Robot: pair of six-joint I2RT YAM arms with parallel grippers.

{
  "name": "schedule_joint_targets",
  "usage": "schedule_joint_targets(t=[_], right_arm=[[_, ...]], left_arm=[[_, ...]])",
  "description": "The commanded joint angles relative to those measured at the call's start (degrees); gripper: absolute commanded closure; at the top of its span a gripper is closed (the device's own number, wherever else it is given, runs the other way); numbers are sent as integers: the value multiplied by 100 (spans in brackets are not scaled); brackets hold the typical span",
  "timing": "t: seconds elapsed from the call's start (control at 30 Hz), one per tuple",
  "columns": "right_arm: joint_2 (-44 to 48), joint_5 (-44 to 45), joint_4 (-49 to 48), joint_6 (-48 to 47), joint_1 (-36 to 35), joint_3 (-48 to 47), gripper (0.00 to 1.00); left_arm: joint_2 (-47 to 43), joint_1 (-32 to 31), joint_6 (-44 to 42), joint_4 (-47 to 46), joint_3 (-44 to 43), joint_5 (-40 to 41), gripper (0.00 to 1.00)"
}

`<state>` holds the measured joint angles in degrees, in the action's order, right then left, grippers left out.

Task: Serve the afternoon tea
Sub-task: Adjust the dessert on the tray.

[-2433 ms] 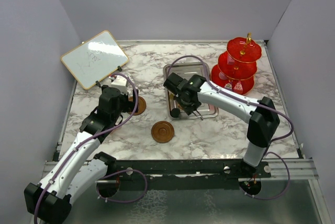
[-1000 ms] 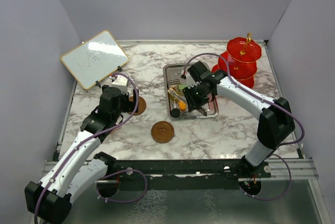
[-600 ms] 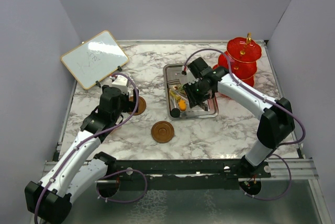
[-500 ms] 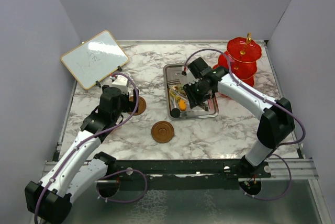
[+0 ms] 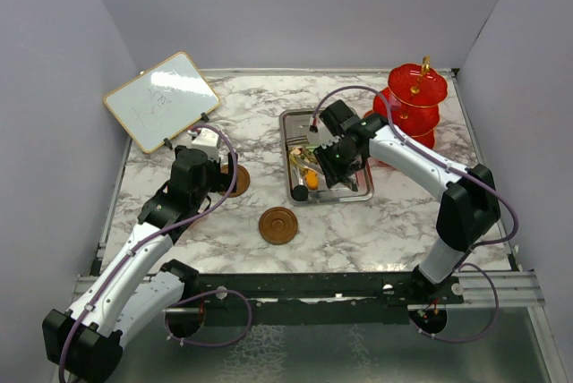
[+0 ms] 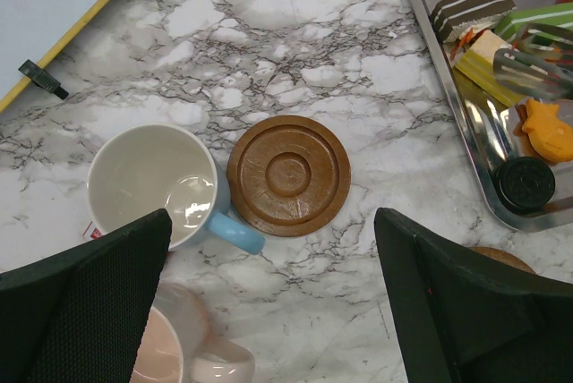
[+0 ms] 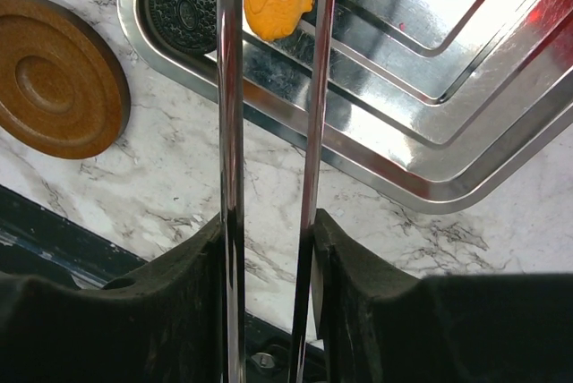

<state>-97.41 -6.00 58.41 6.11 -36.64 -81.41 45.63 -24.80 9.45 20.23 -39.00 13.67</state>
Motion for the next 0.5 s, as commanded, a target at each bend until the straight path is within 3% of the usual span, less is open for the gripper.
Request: schedule_joint_targets(t=[0.0,0.47], right_arm=[[-86,-26,-13,-75,0,-131,65],[-196,-31,3,-92,-52,-144,65]], left_arm=[[-16,35,-37,-22,-204,13,1],[-19,28,-39,-20,-204,13,1]])
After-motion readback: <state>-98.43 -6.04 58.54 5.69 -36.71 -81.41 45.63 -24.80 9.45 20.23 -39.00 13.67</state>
